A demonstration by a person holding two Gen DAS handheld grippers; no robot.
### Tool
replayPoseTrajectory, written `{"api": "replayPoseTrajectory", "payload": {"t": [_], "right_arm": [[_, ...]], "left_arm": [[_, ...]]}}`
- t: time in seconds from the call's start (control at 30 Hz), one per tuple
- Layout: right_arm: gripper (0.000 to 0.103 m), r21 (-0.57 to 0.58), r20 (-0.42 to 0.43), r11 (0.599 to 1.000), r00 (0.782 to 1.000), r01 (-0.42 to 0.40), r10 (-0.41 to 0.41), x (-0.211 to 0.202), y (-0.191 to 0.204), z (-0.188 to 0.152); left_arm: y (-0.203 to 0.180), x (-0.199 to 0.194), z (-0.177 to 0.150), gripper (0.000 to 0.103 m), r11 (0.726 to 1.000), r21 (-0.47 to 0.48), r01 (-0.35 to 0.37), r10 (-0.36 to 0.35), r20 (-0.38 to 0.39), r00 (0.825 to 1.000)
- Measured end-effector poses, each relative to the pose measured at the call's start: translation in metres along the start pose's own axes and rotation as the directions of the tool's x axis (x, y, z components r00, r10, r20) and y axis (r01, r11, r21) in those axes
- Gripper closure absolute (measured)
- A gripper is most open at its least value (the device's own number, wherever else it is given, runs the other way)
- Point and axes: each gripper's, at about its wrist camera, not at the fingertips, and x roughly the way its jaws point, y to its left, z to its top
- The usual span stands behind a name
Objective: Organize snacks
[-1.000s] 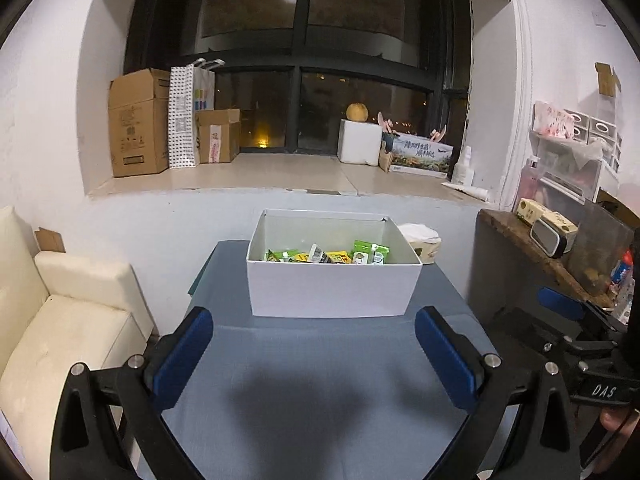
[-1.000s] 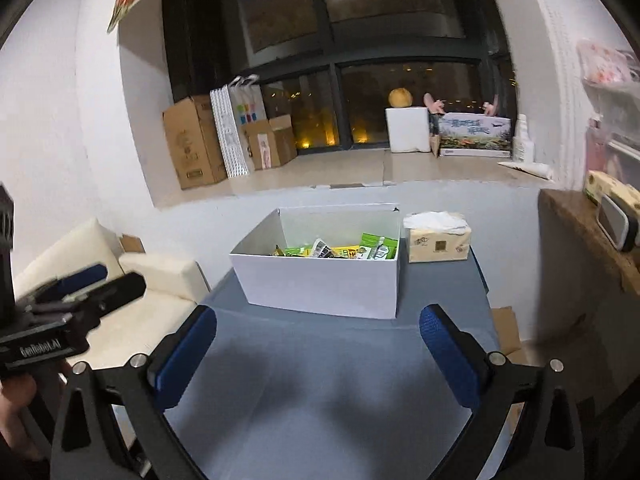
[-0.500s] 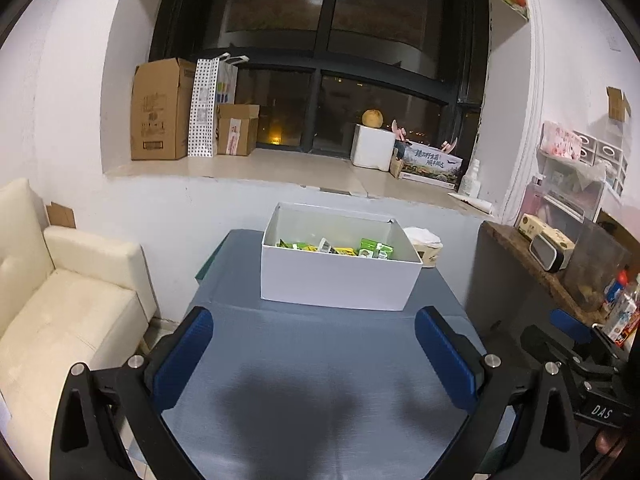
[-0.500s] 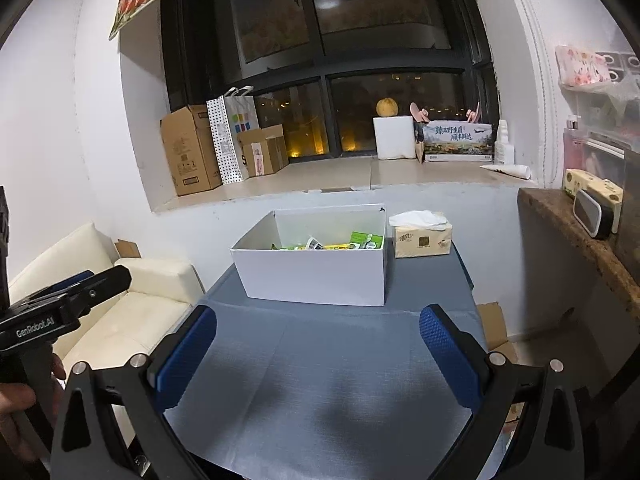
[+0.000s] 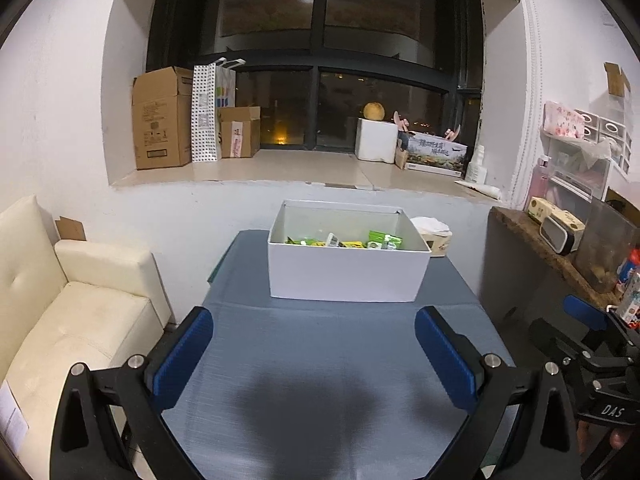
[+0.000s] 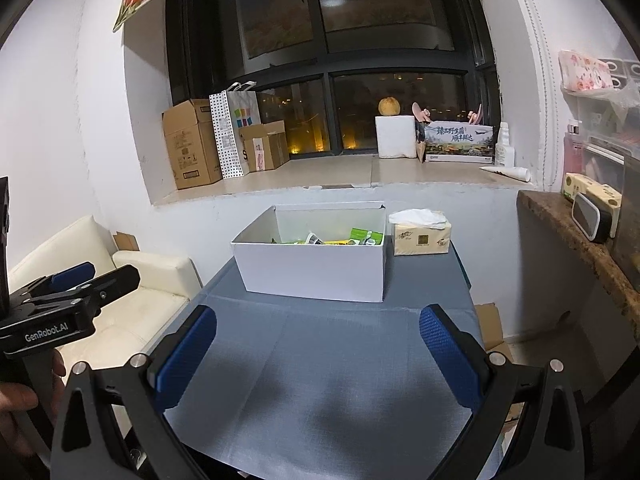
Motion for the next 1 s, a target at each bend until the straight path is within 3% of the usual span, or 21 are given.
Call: {"api": "replayPoseTrajectory", "payload": {"t": [1.0], "right_arm": [[0.000, -0.001, -0.010, 1.000, 1.000, -0.002, 0.002, -0.0027, 0.0005, -0.0009]], "left_arm": [[-0.0085, 0.0036, -0.0039, 0.000, 0.999, 0.042, -0.010, 0.011, -0.026, 1.000]]}}
